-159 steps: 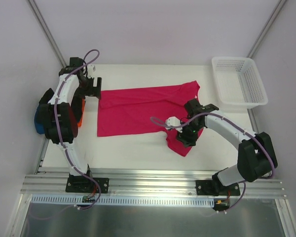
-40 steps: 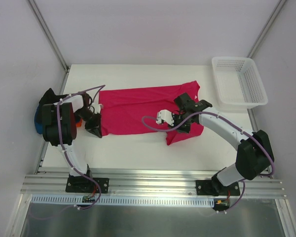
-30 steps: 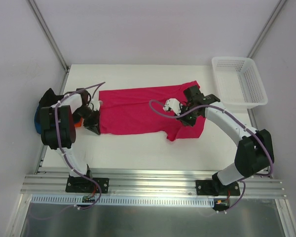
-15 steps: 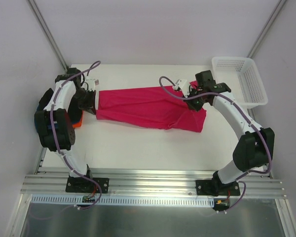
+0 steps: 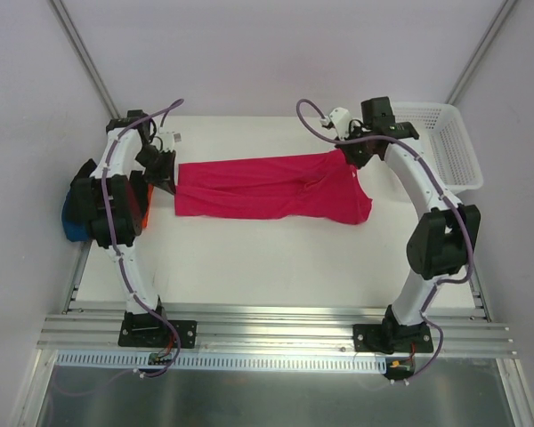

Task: Fold and stack the t-shirts
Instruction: Fold the other side of the tshirt into a rectangle

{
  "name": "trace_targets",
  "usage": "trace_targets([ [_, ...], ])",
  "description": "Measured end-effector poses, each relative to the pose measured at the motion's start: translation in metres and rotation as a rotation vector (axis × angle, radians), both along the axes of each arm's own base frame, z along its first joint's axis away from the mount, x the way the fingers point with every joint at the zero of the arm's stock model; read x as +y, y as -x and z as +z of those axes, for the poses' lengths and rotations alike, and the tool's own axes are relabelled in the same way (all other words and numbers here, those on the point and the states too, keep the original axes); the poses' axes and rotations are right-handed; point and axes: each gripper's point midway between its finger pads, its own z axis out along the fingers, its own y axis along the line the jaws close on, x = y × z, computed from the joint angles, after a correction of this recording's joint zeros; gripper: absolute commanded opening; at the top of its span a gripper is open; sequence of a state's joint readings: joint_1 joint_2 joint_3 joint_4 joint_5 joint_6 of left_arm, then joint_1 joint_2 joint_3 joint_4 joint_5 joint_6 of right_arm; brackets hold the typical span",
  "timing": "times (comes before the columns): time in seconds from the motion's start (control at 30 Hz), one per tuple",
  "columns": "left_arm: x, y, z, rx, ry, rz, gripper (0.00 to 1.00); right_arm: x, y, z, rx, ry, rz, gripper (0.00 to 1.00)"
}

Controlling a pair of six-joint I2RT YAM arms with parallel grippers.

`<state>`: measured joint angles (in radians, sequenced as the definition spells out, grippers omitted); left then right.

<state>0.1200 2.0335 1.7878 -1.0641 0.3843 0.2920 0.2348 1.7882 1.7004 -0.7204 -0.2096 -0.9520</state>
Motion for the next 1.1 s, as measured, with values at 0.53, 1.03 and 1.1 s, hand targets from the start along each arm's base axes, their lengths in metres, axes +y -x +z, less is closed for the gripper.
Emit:
trace_targets([
  [0.53,-0.004,-0.044,-0.03,0.076,0.007,-0.033,0.0,-0.028,-0.084,-0.039,0.003,0.024,-0.16,0.01],
  [1.03,-0.006,-0.053,-0.053,0.111,-0.009,-0.038,0.0,-0.027,-0.129,-0.077,0.0,0.033,-0.215,0.01],
  [1.1,-0.004,-0.055,-0.052,0.103,-0.019,-0.034,0.0,-0.028,-0.131,-0.084,0.003,0.04,-0.22,0.0],
])
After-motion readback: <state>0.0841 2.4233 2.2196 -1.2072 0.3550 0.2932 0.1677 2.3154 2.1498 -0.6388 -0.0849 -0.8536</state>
